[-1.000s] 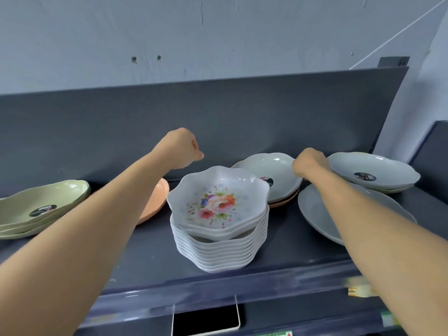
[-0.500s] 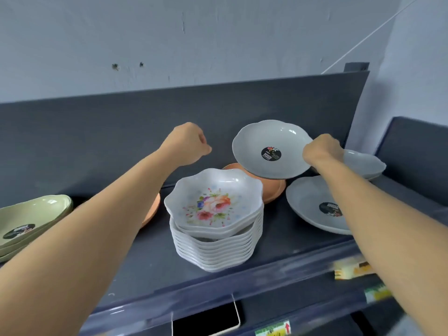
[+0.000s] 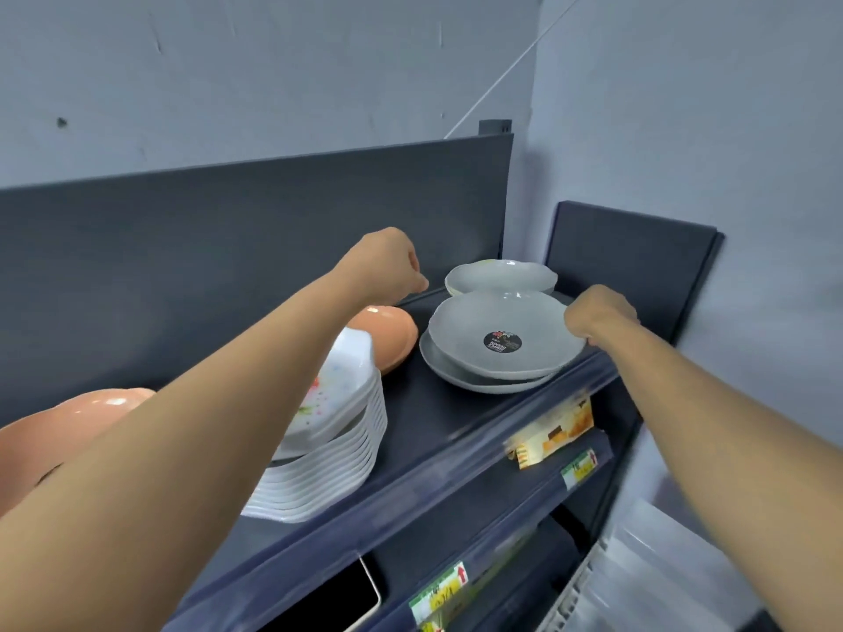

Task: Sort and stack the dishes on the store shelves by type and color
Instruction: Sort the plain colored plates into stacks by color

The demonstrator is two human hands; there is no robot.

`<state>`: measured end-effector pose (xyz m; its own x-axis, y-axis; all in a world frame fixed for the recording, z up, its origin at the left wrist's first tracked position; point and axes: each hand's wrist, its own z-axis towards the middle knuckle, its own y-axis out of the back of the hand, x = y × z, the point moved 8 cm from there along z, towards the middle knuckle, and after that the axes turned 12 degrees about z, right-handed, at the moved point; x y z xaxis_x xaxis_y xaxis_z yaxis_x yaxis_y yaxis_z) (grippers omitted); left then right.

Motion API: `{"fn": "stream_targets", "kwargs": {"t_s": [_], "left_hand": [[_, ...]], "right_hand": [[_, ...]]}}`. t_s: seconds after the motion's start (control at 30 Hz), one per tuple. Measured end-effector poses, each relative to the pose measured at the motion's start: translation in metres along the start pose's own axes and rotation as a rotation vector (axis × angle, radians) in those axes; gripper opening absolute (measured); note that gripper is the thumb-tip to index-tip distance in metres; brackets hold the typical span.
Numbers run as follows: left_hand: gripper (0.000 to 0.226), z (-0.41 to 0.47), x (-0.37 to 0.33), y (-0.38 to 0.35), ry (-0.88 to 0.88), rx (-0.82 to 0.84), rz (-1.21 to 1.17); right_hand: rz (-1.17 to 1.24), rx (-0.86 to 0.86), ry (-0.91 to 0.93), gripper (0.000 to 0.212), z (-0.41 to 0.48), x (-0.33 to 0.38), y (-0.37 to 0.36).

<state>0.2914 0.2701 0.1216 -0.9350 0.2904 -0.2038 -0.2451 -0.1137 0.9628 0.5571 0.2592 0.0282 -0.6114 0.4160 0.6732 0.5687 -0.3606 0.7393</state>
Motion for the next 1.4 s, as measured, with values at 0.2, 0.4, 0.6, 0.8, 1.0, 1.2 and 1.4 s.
{"fn": "stream_targets", "kwargs": {"t_s": [0.2,0.4,0.6,0.8,1.0,1.2,1.4], "left_hand": [[0.018,-0.004,0.001,0.0,0.007,0.015,-0.002],[0.017,-0.009,0.03,0.012,0.079,-0.03,0.003],[0.012,-0.018,0.071,0.02,0.205,-0.053,0.047],[0.013,-0.019,0.105,0.03,0.322,-0.054,0.112],[0.016,-0.01,0.12,0.025,0.374,-0.04,0.147],[0.018,-0.008,0.129,0.024,0.414,-0.06,0.129],[0.025,-0.013,0.135,0.042,0.428,-0.138,0.096]], "right_hand": [[-0.07,-0.053,0.021,0.018,-0.002,0.006,-0.002],[-0.026,-0.114,0.292,0.02,-0.009,0.082,-0.019],[0.0,0.259,0.449,0.04,-0.021,0.153,-0.107],[-0.149,0.419,0.472,0.027,-0.017,0.164,-0.165],[-0.121,0.384,0.464,0.014,-0.002,0.169,-0.177],[0.017,0.261,0.416,0.019,0.011,0.181,-0.153],[0.239,0.092,0.388,0.021,0.003,0.199,-0.101]]}}
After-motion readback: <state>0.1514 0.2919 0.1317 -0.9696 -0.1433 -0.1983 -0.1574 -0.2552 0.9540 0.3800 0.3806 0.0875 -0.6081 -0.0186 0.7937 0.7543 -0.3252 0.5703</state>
